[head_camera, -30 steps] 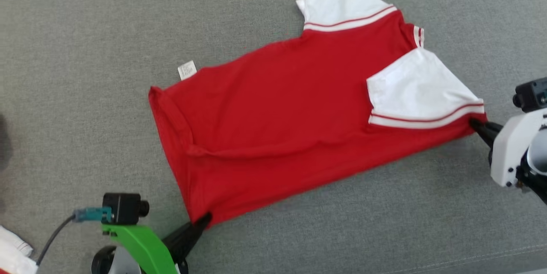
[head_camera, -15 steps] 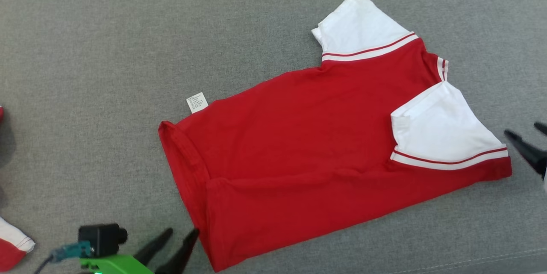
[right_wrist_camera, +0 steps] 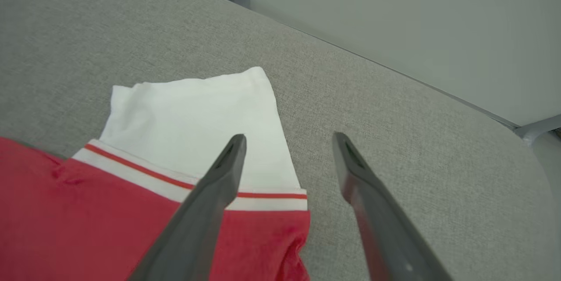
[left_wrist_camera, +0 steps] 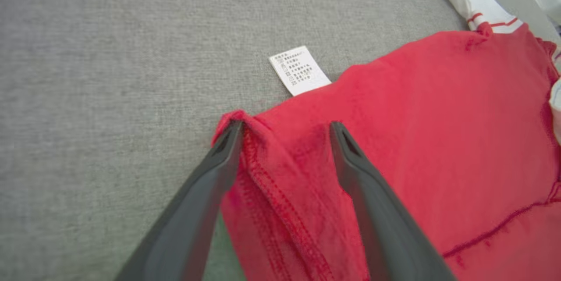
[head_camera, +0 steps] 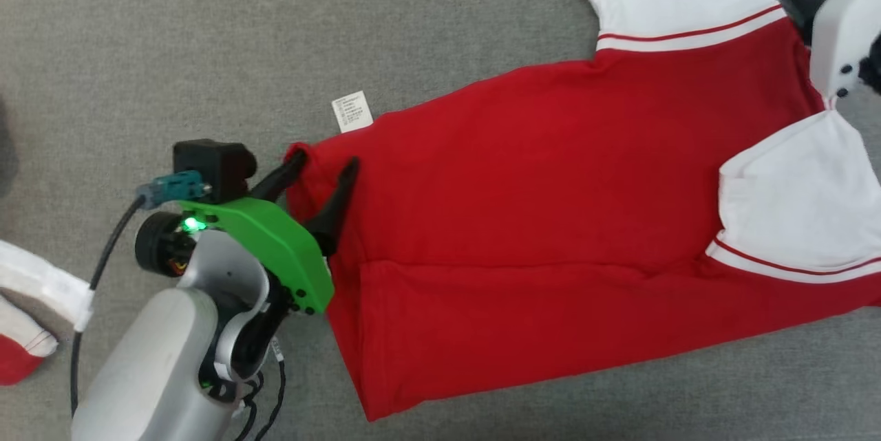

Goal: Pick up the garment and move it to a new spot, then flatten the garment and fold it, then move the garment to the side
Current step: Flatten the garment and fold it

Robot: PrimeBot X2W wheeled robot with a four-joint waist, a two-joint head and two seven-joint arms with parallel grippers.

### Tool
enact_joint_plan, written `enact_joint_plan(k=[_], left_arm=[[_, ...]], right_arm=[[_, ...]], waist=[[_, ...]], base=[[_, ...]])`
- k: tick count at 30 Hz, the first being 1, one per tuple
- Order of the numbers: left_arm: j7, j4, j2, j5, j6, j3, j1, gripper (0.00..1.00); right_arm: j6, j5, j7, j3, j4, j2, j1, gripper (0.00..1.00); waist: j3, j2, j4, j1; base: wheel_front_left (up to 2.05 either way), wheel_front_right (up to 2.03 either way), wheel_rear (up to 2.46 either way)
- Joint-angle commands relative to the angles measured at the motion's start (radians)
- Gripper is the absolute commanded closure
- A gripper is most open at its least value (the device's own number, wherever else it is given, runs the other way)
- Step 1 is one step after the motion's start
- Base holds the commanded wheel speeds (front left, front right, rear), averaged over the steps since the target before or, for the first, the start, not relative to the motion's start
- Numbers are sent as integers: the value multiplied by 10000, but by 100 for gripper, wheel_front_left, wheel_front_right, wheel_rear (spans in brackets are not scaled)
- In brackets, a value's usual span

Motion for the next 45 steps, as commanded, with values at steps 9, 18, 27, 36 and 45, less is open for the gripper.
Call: enact_joint_plan(k=[9,18,27,36,45], left_arm=[[205,720,-409,294,-519,-750,-827,0],[411,720,-416,90,-840,-1034,-911,100],[41,506,-346,-144,-983,-707,-885,100],[-467,369,18,-37,-686,-83,-980,100],[-1006,60,246,-255,-623,42,268,100]], right_arm=[[-18,-718,-750,646,3003,744,-1921,0],[7,-504,-1010,1612,4563,1170,-2179,62],[-20,-109,-2617,1708,4895,1184,-2945,100],[-18,207,-4399,1225,4972,1177,-2557,100],[-18,1073,-5983,538,3462,769,171,100]], waist=[[1109,0,1411,-1],[1020,0,1498,-1],[682,0,981,-1],[-288,0,68,-1],[-1421,0,-632,-1]], base=[[0,0,0],[0,0,0],[0,0,0],[0,0,0],[0,0,0]])
